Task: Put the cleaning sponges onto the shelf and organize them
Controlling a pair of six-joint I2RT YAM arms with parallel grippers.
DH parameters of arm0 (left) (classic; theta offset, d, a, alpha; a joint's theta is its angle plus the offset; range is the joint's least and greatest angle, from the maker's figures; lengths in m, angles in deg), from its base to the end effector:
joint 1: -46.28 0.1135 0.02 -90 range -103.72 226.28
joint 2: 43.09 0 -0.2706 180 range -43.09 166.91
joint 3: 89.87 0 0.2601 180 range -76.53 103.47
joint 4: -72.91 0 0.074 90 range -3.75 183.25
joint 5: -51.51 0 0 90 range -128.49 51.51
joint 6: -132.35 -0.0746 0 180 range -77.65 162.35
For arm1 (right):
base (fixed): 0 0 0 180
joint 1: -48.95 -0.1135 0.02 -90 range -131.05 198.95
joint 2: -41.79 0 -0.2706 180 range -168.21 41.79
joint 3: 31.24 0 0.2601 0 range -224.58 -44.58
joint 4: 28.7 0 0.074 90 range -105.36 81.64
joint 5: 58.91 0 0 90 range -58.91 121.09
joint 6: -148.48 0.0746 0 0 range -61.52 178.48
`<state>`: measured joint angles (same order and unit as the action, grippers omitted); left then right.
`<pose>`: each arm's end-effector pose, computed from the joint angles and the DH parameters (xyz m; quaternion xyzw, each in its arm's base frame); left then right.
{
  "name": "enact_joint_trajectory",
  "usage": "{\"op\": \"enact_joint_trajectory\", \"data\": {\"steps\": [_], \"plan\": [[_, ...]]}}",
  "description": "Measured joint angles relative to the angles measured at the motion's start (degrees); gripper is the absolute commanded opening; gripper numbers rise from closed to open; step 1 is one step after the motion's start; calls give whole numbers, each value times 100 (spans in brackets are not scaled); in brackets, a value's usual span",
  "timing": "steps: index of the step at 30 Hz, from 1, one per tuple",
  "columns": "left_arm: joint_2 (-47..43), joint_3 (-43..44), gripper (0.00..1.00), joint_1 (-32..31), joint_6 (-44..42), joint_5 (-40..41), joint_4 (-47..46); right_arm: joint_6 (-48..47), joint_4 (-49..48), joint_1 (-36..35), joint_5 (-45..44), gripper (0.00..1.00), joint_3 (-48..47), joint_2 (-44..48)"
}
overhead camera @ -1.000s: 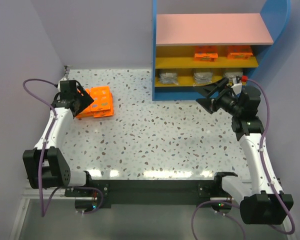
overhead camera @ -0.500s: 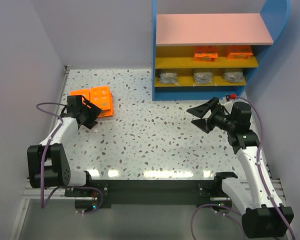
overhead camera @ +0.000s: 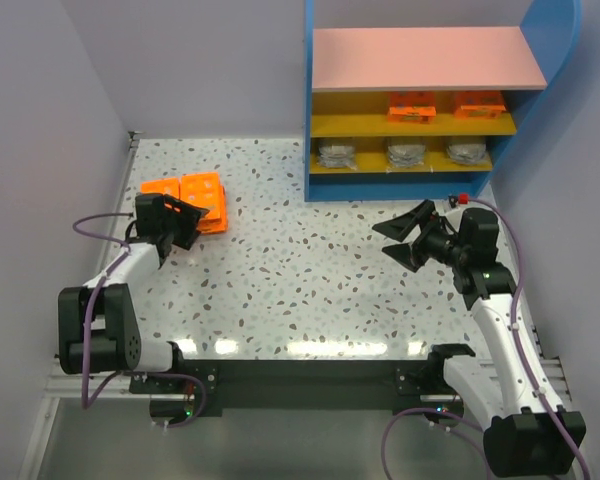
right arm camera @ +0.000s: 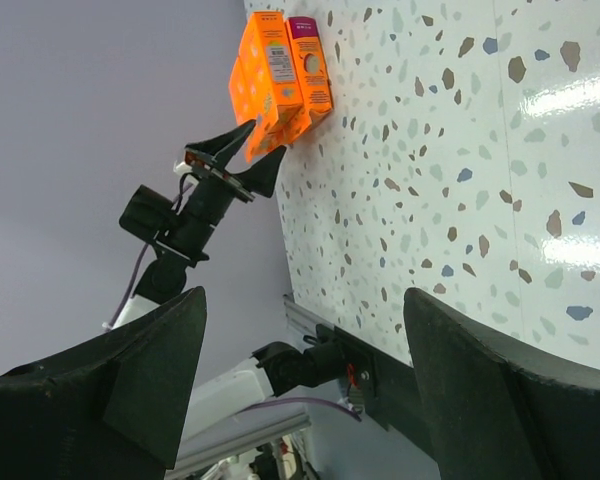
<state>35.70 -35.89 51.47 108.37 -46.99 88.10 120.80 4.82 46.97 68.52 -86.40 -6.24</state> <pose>0.3164 0.0177 0.1748 -0.5007 0.7531 -0.2713 0.3295 0.2148 0.0528 0.2878 0.2583 0.7809 0.4965 0.2775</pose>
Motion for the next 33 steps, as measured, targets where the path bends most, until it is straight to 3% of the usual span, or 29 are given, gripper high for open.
{"op": "enact_joint_trajectory", "data": {"steps": [6, 9, 12, 13, 15, 19, 23, 28, 33], "plan": [[212, -166, 57, 0, 247, 42, -560, -4, -4, 0, 0, 82, 0, -68], [428, -166, 45, 0, 302, 52, -815, -4, -4, 0, 0, 81, 9, -76], [671, -166, 24, 0, 437, 7, -1123, -2, -7, 0, -4, 80, 17, -74], [723, -164, 12, 0, 479, -44, -1274, 0, -15, 0, -9, 80, 28, -74], [765, -149, 1, -2, 538, -164, -1554, 2, -46, 0, -17, 79, 72, -72], [608, -173, 0, -98, 525, -286, -1716, 2, -48, 0, -26, 79, 107, -74], [-122, -485, 0, -398, 481, -345, -1506, 9, -125, 0, -26, 78, 129, -81], [-1325, -973, 0, -1263, 551, -354, -1045, 15, -184, -2, -22, 78, 201, -227], [-1880, -1867, 0, -2201, 1147, -232, -1161, -7, -210, -46, -17, 78, 409, -339]]}}
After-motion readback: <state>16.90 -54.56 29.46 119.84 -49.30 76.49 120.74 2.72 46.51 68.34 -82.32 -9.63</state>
